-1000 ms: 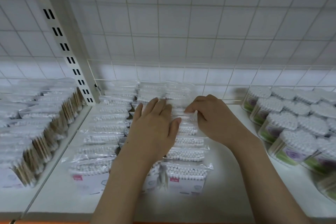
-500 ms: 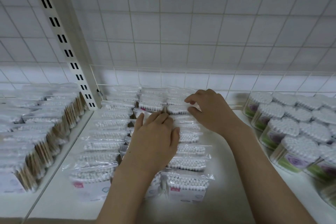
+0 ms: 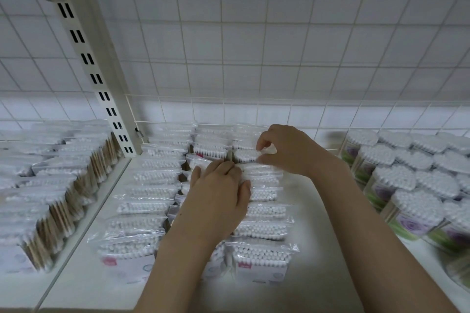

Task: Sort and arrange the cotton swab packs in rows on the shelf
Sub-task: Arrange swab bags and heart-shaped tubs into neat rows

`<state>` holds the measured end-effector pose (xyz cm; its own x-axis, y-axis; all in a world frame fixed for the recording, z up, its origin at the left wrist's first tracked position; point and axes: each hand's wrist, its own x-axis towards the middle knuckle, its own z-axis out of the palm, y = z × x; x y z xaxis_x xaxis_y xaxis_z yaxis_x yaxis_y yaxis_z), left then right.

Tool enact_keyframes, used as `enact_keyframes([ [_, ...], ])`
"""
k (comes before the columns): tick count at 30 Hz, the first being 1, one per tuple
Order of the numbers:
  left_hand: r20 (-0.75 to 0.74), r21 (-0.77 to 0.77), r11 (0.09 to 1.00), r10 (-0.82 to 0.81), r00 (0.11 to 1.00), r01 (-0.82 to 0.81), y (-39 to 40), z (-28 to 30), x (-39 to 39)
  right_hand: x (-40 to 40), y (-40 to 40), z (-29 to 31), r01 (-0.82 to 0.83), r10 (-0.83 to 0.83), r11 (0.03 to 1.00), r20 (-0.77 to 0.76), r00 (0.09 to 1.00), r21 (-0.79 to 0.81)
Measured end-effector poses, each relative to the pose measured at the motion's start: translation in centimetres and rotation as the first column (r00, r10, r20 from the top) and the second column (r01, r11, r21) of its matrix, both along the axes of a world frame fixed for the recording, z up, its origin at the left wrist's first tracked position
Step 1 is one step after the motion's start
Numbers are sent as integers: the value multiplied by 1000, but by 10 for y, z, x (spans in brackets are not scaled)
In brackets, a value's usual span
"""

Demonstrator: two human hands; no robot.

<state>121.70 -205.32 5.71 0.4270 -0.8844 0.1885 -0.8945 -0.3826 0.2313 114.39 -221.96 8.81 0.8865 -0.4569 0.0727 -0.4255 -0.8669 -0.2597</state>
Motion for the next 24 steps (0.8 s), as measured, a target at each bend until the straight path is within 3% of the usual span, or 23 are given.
enact_keyframes([
  [13,39,47,999,20,999,-22,-1,1,-1,9,-1,2,-43,39,999,-121,992,-31],
  [24,90,72,997,-3,996,-3,2,1,-1,-21,9,34,115,-111,993,171,979,-16],
])
